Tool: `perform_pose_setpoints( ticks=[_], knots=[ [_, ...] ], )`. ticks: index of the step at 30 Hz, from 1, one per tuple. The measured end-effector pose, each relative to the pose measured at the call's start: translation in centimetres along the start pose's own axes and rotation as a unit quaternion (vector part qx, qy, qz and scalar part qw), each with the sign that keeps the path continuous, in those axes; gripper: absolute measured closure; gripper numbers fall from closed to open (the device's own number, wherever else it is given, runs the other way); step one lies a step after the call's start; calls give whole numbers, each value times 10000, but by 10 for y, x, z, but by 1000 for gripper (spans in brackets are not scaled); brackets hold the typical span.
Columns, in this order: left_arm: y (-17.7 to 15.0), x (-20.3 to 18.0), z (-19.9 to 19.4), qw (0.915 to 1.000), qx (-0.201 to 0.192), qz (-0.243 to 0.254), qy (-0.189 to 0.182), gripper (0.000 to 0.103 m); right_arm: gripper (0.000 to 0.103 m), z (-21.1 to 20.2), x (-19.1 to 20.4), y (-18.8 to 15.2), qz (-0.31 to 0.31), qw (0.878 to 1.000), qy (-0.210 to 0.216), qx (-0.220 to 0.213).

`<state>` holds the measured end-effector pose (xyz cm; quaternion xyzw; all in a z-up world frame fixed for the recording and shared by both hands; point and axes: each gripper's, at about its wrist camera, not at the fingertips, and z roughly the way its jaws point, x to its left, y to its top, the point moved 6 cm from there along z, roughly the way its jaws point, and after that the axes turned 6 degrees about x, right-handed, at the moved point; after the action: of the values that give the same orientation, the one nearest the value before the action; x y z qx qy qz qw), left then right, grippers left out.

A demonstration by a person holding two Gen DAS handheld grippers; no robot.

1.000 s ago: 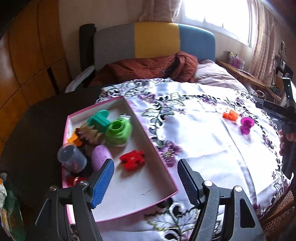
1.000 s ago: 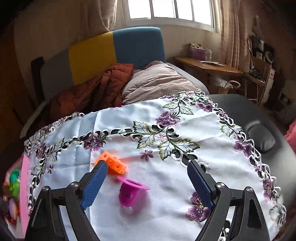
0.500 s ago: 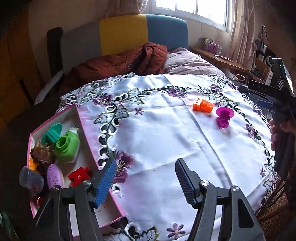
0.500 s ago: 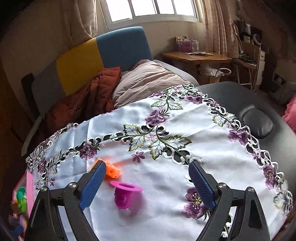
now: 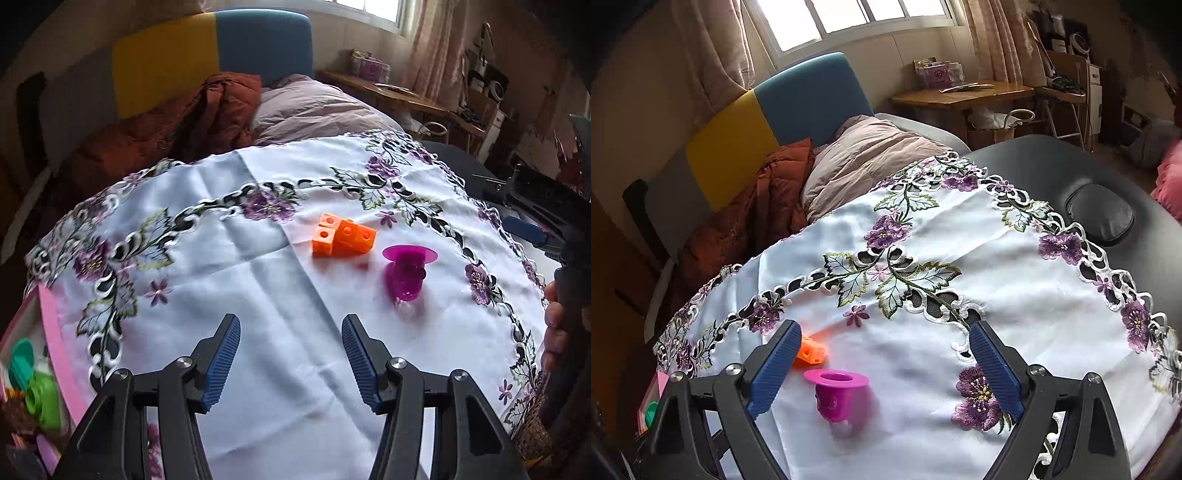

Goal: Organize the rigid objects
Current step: 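Close the left gripper on the orange snap-cube cluster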

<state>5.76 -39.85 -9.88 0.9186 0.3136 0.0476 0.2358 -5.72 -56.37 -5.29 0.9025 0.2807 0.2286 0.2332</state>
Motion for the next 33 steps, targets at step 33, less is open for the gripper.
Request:
perform_pose_setpoints(
  ticks=[33],
  knots=[
    [47, 2, 74, 9986, 299, -42, -432, 42, 9, 19, 5, -7, 123, 9970, 511, 571]
  ],
)
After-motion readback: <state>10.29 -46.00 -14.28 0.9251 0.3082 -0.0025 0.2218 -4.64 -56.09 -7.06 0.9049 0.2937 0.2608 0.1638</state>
